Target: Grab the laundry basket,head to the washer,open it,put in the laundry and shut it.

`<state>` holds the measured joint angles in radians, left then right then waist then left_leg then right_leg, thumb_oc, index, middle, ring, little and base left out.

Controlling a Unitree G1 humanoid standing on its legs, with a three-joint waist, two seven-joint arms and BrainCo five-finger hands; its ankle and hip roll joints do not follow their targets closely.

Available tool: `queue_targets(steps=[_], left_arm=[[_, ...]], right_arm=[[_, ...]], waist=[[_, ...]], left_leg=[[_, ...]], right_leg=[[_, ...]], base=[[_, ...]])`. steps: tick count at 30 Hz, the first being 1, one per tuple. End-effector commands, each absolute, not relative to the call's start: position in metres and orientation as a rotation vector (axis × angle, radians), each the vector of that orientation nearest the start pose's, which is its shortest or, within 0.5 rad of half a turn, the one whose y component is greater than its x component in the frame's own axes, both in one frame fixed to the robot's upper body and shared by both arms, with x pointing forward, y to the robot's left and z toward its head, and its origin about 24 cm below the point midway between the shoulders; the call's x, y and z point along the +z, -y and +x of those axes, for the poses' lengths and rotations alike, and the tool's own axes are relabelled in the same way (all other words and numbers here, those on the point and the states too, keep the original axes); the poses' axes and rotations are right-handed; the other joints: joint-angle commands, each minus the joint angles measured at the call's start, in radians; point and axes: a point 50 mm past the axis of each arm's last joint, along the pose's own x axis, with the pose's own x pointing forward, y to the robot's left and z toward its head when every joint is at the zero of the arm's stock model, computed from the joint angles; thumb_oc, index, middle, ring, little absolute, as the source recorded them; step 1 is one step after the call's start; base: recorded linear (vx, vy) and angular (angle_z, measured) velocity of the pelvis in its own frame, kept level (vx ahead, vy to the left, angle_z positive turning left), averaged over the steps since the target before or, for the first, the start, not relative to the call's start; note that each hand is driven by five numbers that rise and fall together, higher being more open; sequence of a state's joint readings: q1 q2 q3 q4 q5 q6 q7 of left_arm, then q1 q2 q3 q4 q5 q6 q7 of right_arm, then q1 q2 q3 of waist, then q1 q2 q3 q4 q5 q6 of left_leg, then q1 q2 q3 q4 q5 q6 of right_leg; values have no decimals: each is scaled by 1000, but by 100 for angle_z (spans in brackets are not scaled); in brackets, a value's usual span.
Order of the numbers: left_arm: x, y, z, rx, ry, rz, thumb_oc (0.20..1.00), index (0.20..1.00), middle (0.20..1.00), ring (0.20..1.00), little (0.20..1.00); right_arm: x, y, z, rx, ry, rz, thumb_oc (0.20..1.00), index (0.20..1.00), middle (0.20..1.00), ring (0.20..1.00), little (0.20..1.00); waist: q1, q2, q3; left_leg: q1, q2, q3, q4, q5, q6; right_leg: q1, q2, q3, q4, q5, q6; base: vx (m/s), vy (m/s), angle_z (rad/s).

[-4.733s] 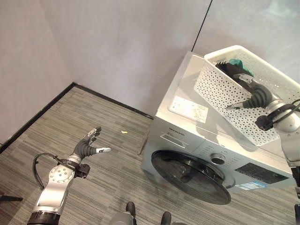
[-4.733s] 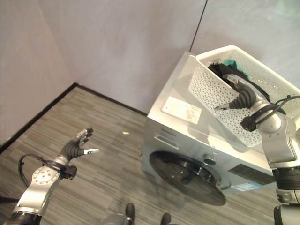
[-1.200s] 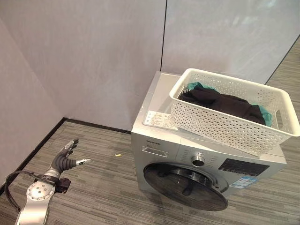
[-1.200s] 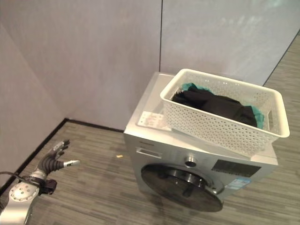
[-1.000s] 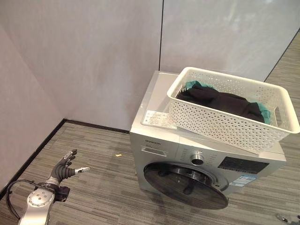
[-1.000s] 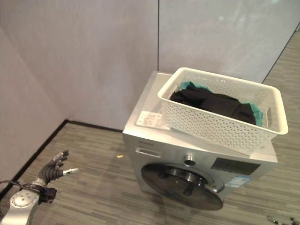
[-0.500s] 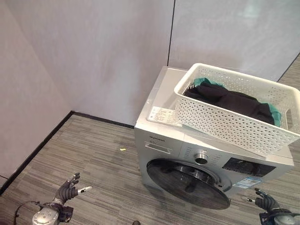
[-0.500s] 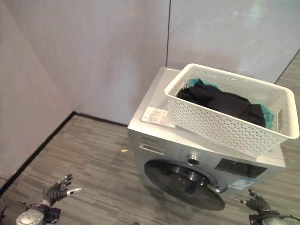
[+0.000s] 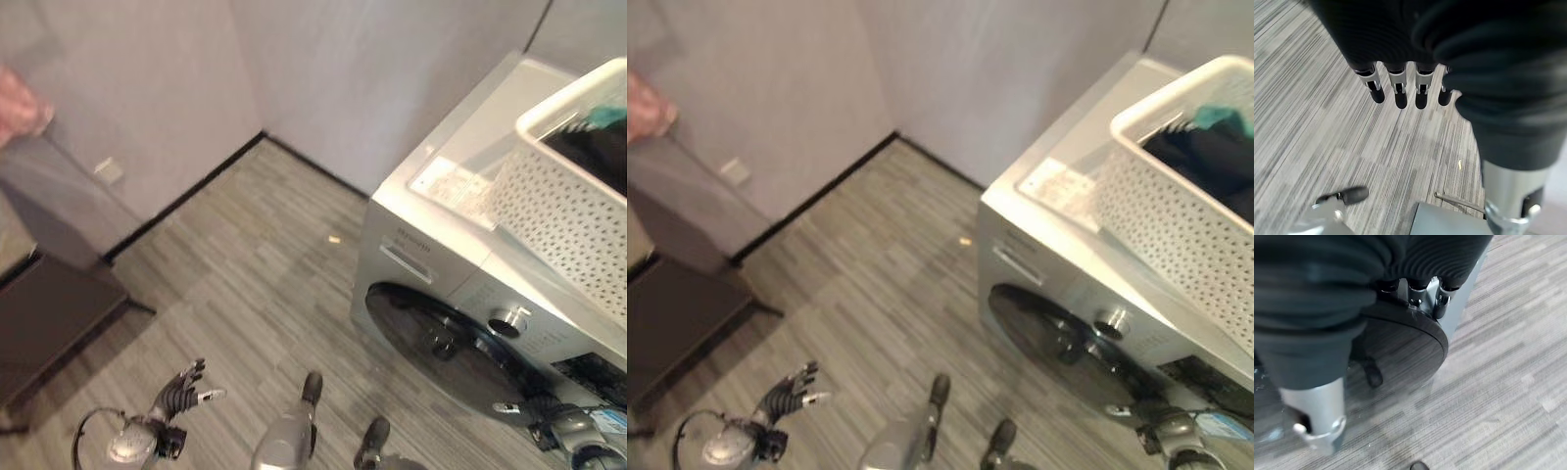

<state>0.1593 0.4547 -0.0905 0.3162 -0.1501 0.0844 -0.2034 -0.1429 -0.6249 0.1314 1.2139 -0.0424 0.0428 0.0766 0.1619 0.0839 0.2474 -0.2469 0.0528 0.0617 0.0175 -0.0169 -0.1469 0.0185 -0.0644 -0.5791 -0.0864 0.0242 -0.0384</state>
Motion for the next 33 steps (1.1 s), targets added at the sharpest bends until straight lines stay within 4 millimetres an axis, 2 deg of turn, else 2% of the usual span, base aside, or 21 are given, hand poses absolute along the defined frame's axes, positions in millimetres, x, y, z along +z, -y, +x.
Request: queue_targets(steps=[1, 2, 3, 4, 6, 8, 11, 14, 16, 17, 18, 19, 22, 25, 27, 28, 29, 30, 31, 32, 33], left_arm=[[-25, -243, 204, -210, -459, 272, 1000, 1000, 1000, 1000, 1000], [-24, -242, 204, -221, -456, 276, 1000, 1000, 1000, 1000, 1000], [-26, -241, 203, -225, -464, 276, 1000, 1000, 1000, 1000, 1000], [-27, -241, 202, -224, -466, 282, 1000, 1000, 1000, 1000, 1000], [-28, -243, 201, -213, -465, 305, 1000, 1000, 1000, 1000, 1000], [-29, -245, 199, -205, -470, 307, 1000, 1000, 1000, 1000, 1000], [-29, -249, 198, -181, -466, 310, 1000, 1000, 1000, 1000, 1000], [-31, -253, 195, -154, -476, 301, 1000, 1000, 1000, 1000, 1000], [-33, -258, 190, -121, -485, 287, 1000, 1000, 1000, 1000, 1000], [-34, -260, 189, -105, -493, 288, 1000, 1000, 1000, 1000, 1000], [-35, -262, 188, -90, -499, 286, 1000, 1000, 1000, 1000, 1000], [-35, -264, 186, -84, -505, 284, 1000, 1000, 1000, 1000, 1000], [-36, -272, 174, -75, -532, 286, 1000, 1000, 1000, 1000, 1000], [-35, -271, 172, -118, -545, 324, 1000, 1000, 1000, 1000, 1000], [-31, -272, 170, -138, -542, 346, 1000, 1000, 1000, 1000, 1000], [-30, -273, 170, -148, -542, 358, 1000, 1000, 1000, 1000, 1000], [-31, -273, 170, -161, -548, 367, 1000, 1000, 1000, 1000, 1000], [-30, -271, 172, -176, -545, 373, 1000, 1000, 1000, 1000, 1000], [-32, -271, 172, -202, -561, 393, 1000, 1000, 1000, 1000, 1000], [-33, -272, 171, -212, -576, 410, 1000, 1000, 1000, 1000, 1000], [-35, -274, 168, -226, -601, 439, 1000, 1000, 1000, 1000, 1000]], right_arm=[[-117, 273, 171, 275, -1071, -472, 1000, 1000, 1000, 1000, 1000], [-123, 249, 170, 420, -1073, -473, 1000, 1000, 1000, 1000, 1000], [-123, 227, 172, 532, -1029, -473, 1000, 1000, 1000, 1000, 1000], [-121, 216, 172, 590, -994, -474, 1000, 1000, 1000, 1000, 1000], [-113, 196, 176, 690, -912, -455, 1000, 1000, 1000, 1000, 1000], [-110, 193, 177, 708, -895, -455, 1000, 1000, 1000, 1000, 1000], [-104, 172, 185, 762, -829, -425, 1000, 1000, 1000, 1000, 1000], [-102, 162, 188, 769, -801, -404, 1000, 1000, 1000, 1000, 1000], [-100, 164, 193, 717, -777, -426, 1000, 1000, 1000, 1000, 1000], [-98, 169, 196, 701, -766, -485, 1000, 1000, 1000, 1000, 1000], [-101, 174, 195, 692, -787, -518, 1000, 1000, 1000, 1000, 1000], [-103, 178, 192, 684, -802, -524, 1000, 1000, 1000, 1000, 1000], [-115, 197, 178, 578, -893, -495, 1000, 1000, 1000, 1000, 1000], [-124, 207, 176, 467, -954, -499, 1000, 1000, 1000, 1000, 1000], [-120, 205, 189, 440, -927, -523, 1000, 1000, 1000, 1000, 1000], [-118, 204, 195, 416, -909, -517, 1000, 1000, 1000, 1000, 1000], [-116, 203, 201, 400, -888, -517, 1000, 1000, 1000, 1000, 1000], [-113, 204, 206, 382, -876, -523, 1000, 1000, 1000, 1000, 1000], [-109, 203, 216, 371, -858, -543, 1000, 1000, 1000, 1000, 1000], [-108, 204, 219, 363, -860, -547, 1000, 1000, 1000, 1000, 1000], [-110, 203, 218, 346, -877, -522, 1000, 1000, 1000, 1000, 1000]], waist=[[-12, -45, -58], [-6, -46, -69], [-8, -45, -86], [-24, -45, -93], [-41, -51, -99], [-43, -54, -106], [-37, -59, -115], [-29, -60, -123], [-29, -61, -131], [-34, -65, -127], [-35, -64, -136], [-36, -68, -132], [-39, -67, -146], [-38, -39, -132], [-36, -14, -100], [-35, 9, -78], [-34, 30, -65], [-38, 48, -46], [-56, 87, -32], [-63, 98, -30], [-50, 99, -40]], left_leg=[[-1, -30, 4, 339, -39, 59], [20, -42, -13, 368, -80, 64], [68, -52, -22, 316, -114, 74], [110, -62, -26, 253, -132, 87], [121, -68, -24, 216, -146, 93], [132, -70, -19, 207, -150, 99], [148, -68, 3, 171, -141, 108], [160, -72, 12, 140, -136, 111], [177, -71, 21, 98, -127, 115], [173, -81, 35, 86, -102, 123], [191, -76, 22, 72, -121, 122], [185, -85, 31, 68, -98, 131], [206, -97, 17, 27, -86, 140], [211, -128, -4, -20, -67, 165], [203, -155, -16, -45, -51, 186], [192, -172, -26, -54, -38, 195], [199, -171, -41, -61, -49, 187], [178, -184, -43, -54, -24, 193], [155, -189, -63, -40, -10, 198], [138, -196, -75, -24, 1, 202], [109, -211, -85, -9, 16, 203]], right_leg=[[-54, -76, 72, 14, -39, 111], [-57, -71, 69, 18, -46, 106], [-59, -62, 65, 29, -56, 105], [-53, -64, 64, 36, -57, 113], [-41, -71, 71, 45, -57, 116], [-36, -72, 78, 48, -58, 118], [-20, -75, 95, 36, -51, 125], [-18, -81, 98, 17, -34, 135], [-25, -85, 108, 9, -17, 146], [-40, -99, 93, 13, 6, 144], [-35, -90, 113, 10, -5, 154], [-45, -102, 97, 16, 14, 149], [-44, -110, 94, 24, 17, 158], [-85, -146, 91, 58, 45, 180], [-137, -183, 112, 96, 70, 198], [-159, -209, 115, 125, 75, 204], [-165, -218, 129, 158, 49, 219], [-188, -242, 118, 185, 67, 210], [-228, -225, 186, 285, 20, 197], [-241, -181, 237, 354, -37, 176], [-226, -114, 238, 422, -133, 137]], base=[[-20, -39, 67], [34, -4, 19], [98, 61, -10], [121, 86, -4], [127, 96, 6], [99, 78, -2], [57, 112, -27], [15, 119, -7], [-41, 156, -11], [-12, 102, -13], [-85, 110, -9], [16, 53, -3], [-24, 96, 4], [-130, 228, 10], [-206, 288, 9], [-122, 237, 3], [-218, 258, 10], [-210, 254, 31], [-273, 259, 66], [-212, 199, 119], [-162, 75, 134]])
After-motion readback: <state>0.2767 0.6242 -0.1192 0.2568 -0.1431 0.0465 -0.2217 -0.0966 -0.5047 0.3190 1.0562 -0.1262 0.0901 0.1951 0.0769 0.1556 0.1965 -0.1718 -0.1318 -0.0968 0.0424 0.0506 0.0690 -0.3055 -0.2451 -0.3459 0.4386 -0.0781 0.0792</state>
